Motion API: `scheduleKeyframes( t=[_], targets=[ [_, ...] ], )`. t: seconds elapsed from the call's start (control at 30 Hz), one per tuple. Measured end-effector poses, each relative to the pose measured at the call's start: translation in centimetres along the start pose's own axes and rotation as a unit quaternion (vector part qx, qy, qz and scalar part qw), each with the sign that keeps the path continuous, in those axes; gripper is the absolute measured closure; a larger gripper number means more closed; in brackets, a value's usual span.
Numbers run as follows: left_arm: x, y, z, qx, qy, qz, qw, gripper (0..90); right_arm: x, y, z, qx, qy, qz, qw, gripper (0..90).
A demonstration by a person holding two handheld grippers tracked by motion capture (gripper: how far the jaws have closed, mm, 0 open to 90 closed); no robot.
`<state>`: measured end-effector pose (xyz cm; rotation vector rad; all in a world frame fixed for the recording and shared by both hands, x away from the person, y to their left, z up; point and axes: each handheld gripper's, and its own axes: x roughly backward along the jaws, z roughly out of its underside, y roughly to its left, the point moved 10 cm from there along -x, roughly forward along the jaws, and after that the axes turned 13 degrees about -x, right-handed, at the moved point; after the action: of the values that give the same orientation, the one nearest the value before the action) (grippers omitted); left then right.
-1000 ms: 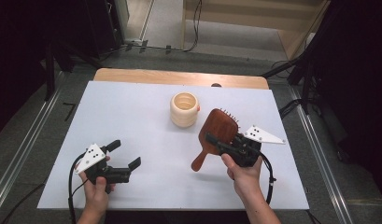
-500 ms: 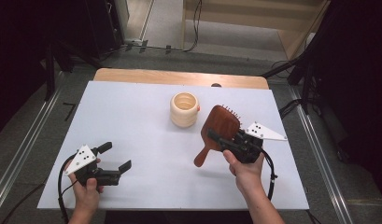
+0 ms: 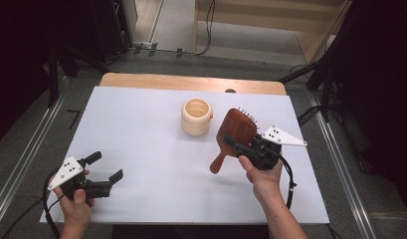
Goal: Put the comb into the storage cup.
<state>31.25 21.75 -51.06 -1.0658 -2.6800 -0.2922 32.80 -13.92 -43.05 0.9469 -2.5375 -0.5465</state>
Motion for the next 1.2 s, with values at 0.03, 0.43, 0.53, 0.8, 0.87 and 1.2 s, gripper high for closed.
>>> scheduleKeyframes(
  t=[0.03,0.43,0.53,0.8,0.87,1.2],
  targets=[
    [0.0,0.1,0.1,0.002,0.0,-0.003,1.0,0.0,0.0,0.0,-0.1,0.002,-0.001,0.0,1.0,51.7],
    [-0.1,0.3,0.4,0.009,0.001,-0.006,0.9999,0.0,-1.0,-0.1,-1.5,0.016,-0.004,0.008,0.9998,51.7],
    [-0.1,0.3,0.5,0.014,0.0,-0.006,0.9999,0.0,-1.2,-0.2,-1.8,0.02,-0.004,0.012,0.9997,51.7],
    [0.0,0.5,0.4,0.017,-0.008,-0.011,0.9998,0.0,-1.8,-0.3,-3.0,0.024,-0.01,0.013,0.9996,51.7],
    [0.0,0.5,0.4,0.02,-0.009,-0.01,0.9997,0.0,-1.9,-0.2,-3.3,0.024,-0.01,0.015,0.9996,51.7],
    [0.0,0.5,0.5,0.018,-0.01,-0.01,0.9997,0.0,-2.9,-0.4,-4.4,0.029,-0.013,0.018,0.9993,51.7]
  ],
)
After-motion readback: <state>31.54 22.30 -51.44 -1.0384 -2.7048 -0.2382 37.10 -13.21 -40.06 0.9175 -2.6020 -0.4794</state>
